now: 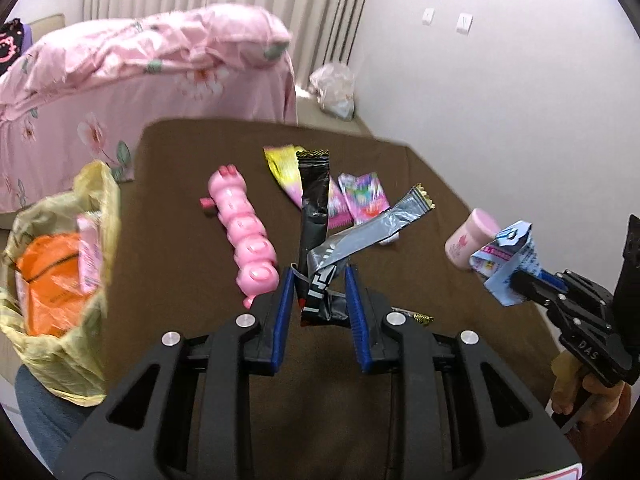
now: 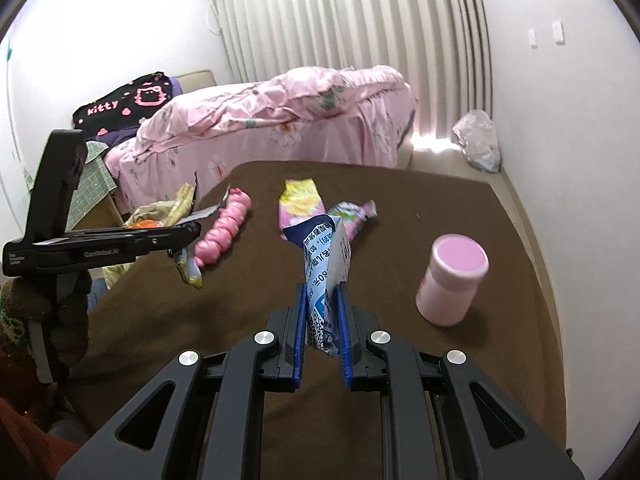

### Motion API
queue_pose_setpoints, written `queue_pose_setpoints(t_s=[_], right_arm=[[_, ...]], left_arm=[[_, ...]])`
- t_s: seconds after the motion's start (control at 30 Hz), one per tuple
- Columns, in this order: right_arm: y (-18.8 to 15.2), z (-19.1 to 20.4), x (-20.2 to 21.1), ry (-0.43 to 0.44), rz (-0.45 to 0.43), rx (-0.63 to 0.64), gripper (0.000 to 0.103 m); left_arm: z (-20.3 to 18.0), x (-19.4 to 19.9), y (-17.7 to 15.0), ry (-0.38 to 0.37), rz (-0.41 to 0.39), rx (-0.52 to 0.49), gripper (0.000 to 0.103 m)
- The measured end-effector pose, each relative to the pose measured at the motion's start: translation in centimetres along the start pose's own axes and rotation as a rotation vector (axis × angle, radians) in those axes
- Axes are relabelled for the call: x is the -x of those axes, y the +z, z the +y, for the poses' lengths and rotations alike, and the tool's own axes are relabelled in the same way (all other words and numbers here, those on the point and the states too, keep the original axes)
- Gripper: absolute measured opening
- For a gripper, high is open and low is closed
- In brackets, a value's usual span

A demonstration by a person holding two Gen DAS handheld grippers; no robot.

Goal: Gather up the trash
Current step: 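Carry the black-silver wrapper and white-blue pouch over the yellow bag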

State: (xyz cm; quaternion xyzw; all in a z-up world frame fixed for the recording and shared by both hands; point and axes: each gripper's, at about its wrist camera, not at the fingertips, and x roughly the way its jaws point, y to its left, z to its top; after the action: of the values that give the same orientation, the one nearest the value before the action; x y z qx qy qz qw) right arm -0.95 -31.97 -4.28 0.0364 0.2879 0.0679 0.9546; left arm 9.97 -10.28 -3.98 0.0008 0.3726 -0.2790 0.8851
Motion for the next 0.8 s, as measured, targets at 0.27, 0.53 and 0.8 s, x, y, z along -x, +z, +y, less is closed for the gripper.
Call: queue_pose_setpoints(t_s=[0.27,0.53,0.8], right_arm=[[4.1,4.6,0.3,0.071,-0.056,0.097,0.014],[8.2,10.2,-1.4,0.167,-0.071,0.182,0.014],[10.8,16.4,-4.4,0.23,-0.046,0.303,0.014]], left_arm=[[4.4,6.4,1.8,0.086,-0.162,0.053,0.026],[11.1,11.2,1.9,0.243,-0.297,0.17,0.027],[20.0,14.1,-0.6,0.41,-0.371,0.424,0.028]])
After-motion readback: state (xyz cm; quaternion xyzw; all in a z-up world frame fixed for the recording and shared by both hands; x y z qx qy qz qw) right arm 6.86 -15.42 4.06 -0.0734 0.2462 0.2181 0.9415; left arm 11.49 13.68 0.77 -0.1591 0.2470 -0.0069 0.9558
